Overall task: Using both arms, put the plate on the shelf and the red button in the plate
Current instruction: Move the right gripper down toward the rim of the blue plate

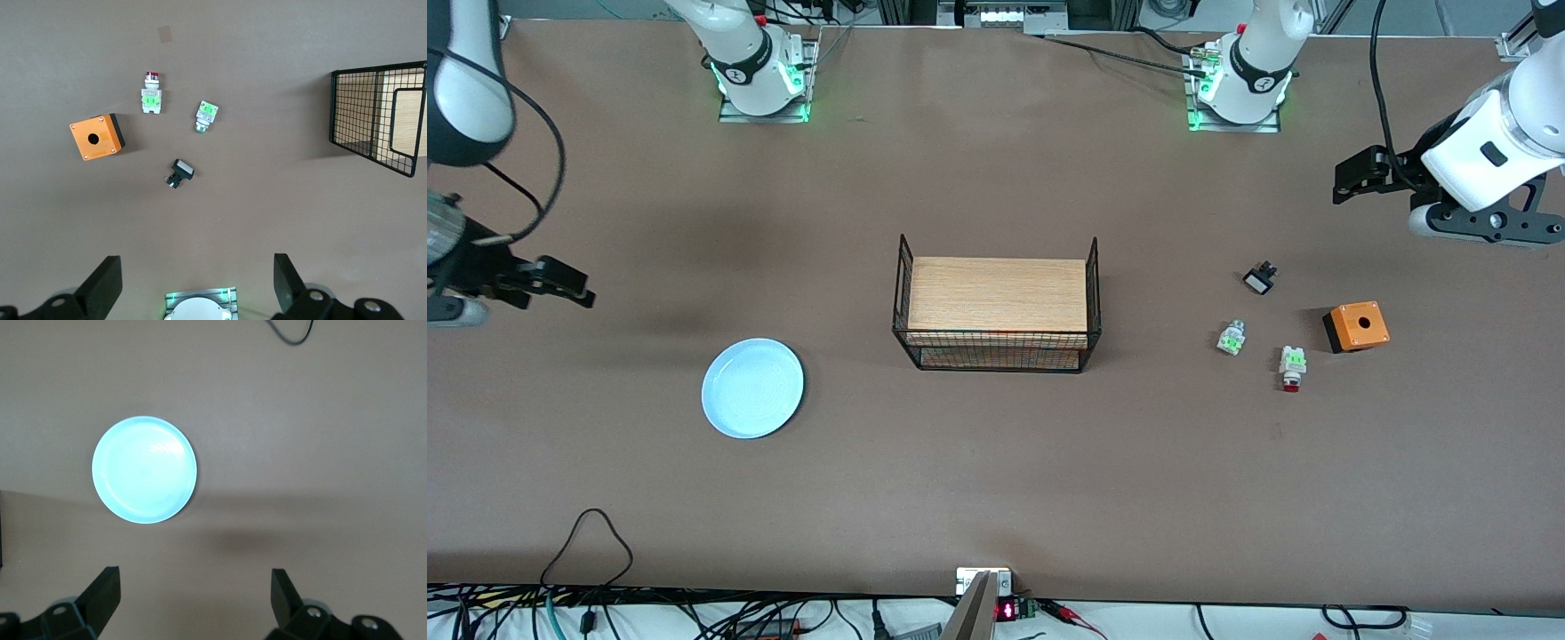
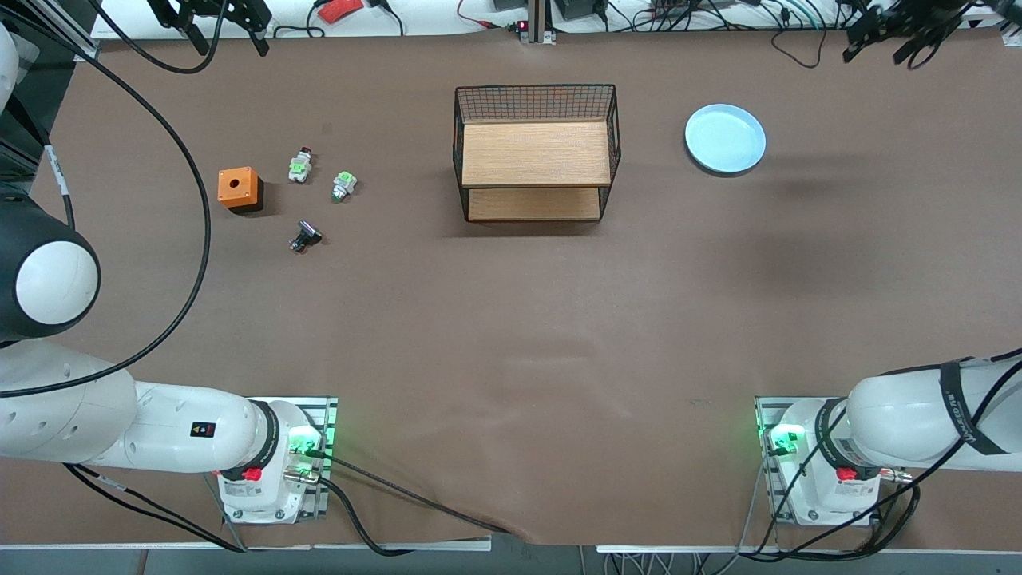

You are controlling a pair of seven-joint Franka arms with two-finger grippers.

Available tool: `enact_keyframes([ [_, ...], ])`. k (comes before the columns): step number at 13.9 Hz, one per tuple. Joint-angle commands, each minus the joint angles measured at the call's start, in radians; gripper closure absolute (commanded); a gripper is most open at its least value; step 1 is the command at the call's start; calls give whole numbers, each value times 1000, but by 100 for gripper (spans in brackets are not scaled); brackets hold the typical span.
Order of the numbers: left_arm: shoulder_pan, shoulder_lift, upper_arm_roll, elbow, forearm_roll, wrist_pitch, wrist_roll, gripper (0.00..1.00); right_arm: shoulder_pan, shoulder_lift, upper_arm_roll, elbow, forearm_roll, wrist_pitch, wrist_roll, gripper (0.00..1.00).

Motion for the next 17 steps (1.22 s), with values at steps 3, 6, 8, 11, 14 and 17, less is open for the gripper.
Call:
enact_keyframes([
  [3, 1, 5, -2, 21, 14, -6, -4, 0, 7, -8, 0, -128, 24, 137, -6, 0],
  [6, 1, 5, -2, 21, 14, -6, -3, 0, 7, 19, 0, -164, 24, 238, 57, 0],
  [8, 1, 5, -2, 21, 14, -6, -3, 0, 11, 61, 1, -167, 24, 283, 112, 0],
  [11, 1, 5, -2, 21, 16, -6, -3, 0, 56, 137, 1, -161, 26, 329, 195, 0],
  [14, 1, 5, -2, 21, 16, -6, -3, 0, 56, 196, 1, -150, 32, 402, 203, 0],
  [17, 1, 5, -2, 21, 16, -6, -3, 0, 63, 240, 3, -147, 30, 413, 195, 0],
])
